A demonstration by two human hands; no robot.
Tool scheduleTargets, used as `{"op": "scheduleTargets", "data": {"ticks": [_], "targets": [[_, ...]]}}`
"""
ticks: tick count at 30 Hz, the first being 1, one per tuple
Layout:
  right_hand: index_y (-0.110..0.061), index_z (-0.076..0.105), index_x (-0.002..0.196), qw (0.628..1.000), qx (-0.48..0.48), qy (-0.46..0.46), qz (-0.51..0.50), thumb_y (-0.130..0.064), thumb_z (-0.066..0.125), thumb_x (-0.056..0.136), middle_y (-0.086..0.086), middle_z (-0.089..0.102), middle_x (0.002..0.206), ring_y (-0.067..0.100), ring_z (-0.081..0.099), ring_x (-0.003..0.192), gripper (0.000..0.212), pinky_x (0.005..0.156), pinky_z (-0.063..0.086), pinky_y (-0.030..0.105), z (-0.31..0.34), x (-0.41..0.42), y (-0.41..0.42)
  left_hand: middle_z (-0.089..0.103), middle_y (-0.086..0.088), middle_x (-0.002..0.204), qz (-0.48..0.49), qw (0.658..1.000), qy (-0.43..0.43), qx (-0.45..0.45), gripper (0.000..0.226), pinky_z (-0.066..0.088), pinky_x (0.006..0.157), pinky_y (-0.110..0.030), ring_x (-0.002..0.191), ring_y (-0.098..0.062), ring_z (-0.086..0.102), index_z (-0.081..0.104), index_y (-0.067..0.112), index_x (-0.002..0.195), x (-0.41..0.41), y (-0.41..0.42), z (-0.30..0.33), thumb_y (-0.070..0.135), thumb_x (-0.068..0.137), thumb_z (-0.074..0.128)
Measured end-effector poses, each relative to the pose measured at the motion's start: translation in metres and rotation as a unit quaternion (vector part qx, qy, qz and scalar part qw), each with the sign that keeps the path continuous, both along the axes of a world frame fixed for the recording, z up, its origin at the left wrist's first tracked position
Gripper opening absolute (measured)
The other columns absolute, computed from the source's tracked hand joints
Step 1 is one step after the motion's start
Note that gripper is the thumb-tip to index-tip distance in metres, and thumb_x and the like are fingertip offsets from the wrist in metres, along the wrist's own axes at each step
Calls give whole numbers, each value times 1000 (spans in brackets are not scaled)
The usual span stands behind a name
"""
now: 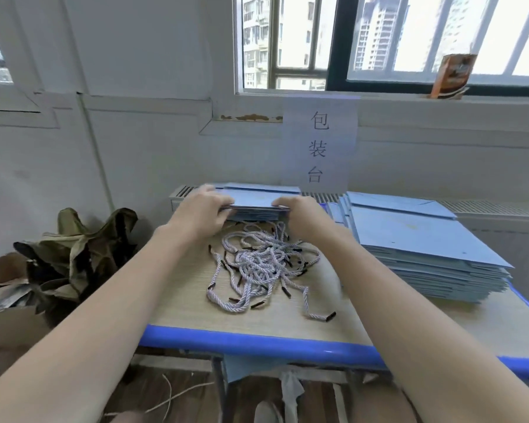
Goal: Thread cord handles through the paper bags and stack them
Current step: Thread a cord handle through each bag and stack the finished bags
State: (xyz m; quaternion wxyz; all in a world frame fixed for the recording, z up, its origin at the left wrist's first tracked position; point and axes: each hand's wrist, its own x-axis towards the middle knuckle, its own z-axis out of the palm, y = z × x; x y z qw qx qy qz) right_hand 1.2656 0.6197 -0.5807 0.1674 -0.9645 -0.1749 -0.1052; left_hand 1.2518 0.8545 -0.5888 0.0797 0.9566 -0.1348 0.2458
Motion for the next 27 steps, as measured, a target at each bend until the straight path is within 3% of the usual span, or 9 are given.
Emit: {"op": "scheduleTargets", "data": {"ticks": [3, 5, 7, 10, 12, 15, 18, 22, 27], "targets": [[-33, 63, 129, 998, 58, 34, -10, 8, 54, 85, 2, 63, 125, 16, 60, 66, 60, 63, 58, 35, -6, 17, 2, 66, -6, 125, -39, 999, -7, -17, 36, 41, 104, -38, 131, -25, 47, 65, 12, 124, 8, -13, -2, 33, 95, 62], [-26, 62, 129, 991, 134, 17, -23, 5, 53, 91, 7, 60, 124, 24, 64, 89, 50, 73, 55, 35, -10, 21, 2, 66, -4, 124, -41, 998, -16, -44, 32, 46, 98, -40, 123, -26, 54, 65, 16, 124, 18, -26, -2, 34, 98, 58], [-15, 56, 130, 984, 163, -45, -54, 2, 53, 91, 10, 54, 129, 26, 52, 114, 43, 86, 43, 31, -17, 23, 2, 69, -5, 119, -6, 998, -1, -61, 27, 49, 91, -42, 113, -29, 60, 66, 19, 120, 28, -34, -7, 33, 100, 54], [-11, 52, 116, 978, 151, -114, -85, -3, 57, 87, 7, 46, 115, 23, 37, 107, 30, 88, 33, 30, -18, 20, 4, 70, -4, 118, -6, 995, 31, -98, 28, 49, 92, -42, 111, -29, 62, 68, 22, 121, 39, -30, -16, 36, 99, 57], [-11, 58, 104, 984, 127, -116, -45, -5, 58, 87, 5, 50, 105, 24, 41, 102, 17, 85, 35, 30, -14, 18, 7, 70, -2, 121, -21, 991, 50, -125, 32, 48, 96, -40, 112, -25, 62, 67, 25, 122, 42, -22, -17, 40, 94, 63], [-15, 65, 88, 991, 97, -83, 51, -7, 58, 86, 3, 58, 89, 25, 53, 93, 10, 75, 38, 30, -13, 11, 17, 60, 3, 135, -50, 993, 69, -84, 53, 33, 114, -40, 131, -22, 48, 60, 26, 134, 41, -13, -13, 38, 85, 74], [-15, 71, 96, 992, 80, -43, 92, -10, 61, 89, 1, 66, 92, 23, 60, 91, 13, 75, 44, 29, -20, 7, 22, 51, 7, 145, -26, 997, 59, -39, 64, 9, 122, -48, 142, -21, 32, 53, 30, 141, 40, -7, -10, 30, 82, 75], [-15, 71, 113, 995, 43, -25, 84, -11, 54, 95, 5, 69, 113, 26, 59, 106, 25, 94, 48, 39, -25, 6, 23, 49, 7, 147, -4, 996, 81, -46, 72, 30, 114, -46, 137, -22, 39, 47, 35, 144, 38, 4, -6, 19, 77, 69], [-18, 72, 117, 997, 32, -18, 70, -10, 48, 95, 4, 71, 117, 29, 59, 111, 33, 98, 48, 42, -27, 6, 25, 49, 9, 147, 0, 989, 128, -69, 73, 37, 110, -41, 136, -17, 42, 43, 40, 144, 36, 11, -7, 26, 78, 69]]}}
